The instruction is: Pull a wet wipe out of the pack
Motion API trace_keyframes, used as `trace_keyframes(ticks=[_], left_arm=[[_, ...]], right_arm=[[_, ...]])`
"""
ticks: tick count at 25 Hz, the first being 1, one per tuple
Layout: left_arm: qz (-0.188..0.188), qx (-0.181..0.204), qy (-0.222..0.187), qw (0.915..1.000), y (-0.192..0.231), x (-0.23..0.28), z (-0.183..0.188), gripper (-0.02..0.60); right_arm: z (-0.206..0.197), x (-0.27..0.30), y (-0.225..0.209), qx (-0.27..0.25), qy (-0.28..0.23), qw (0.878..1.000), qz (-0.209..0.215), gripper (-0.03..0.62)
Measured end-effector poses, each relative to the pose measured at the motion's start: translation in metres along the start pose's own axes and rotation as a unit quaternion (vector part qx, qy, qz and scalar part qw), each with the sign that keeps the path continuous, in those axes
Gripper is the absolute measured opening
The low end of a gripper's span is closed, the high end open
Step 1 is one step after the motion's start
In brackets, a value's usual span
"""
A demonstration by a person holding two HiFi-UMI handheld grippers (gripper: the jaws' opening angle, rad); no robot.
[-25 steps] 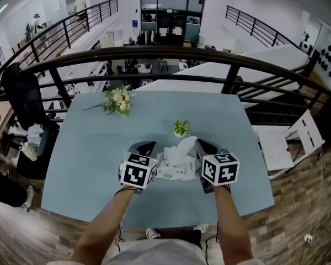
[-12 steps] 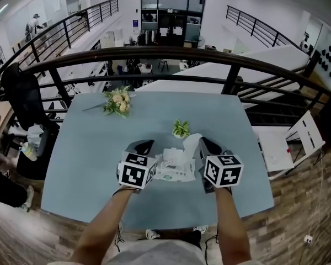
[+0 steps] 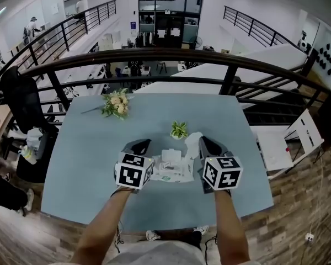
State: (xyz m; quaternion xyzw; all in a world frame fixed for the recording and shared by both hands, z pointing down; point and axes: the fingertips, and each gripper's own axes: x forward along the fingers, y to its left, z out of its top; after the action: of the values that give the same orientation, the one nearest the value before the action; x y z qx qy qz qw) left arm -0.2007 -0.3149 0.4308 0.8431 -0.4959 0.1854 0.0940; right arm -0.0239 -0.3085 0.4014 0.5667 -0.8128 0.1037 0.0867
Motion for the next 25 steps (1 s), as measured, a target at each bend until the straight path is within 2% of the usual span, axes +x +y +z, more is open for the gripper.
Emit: trace_keyframes(ticks=[11,25], left_arm=[[0.005,0.001,-0.009,0.9999,0.003,-0.005,0.003,-0.003],[0.008,-0.001,-0.01,0.9999,0.007,-0.009,0.001,-0.003]], right_arm=[[0.014,-0.015,-0.002,-0.001,-0.03,0.999,-0.014,0.006],[0.014,-0.018,0.001,-0.007,-0.034,0.999,-0.012,0.006]])
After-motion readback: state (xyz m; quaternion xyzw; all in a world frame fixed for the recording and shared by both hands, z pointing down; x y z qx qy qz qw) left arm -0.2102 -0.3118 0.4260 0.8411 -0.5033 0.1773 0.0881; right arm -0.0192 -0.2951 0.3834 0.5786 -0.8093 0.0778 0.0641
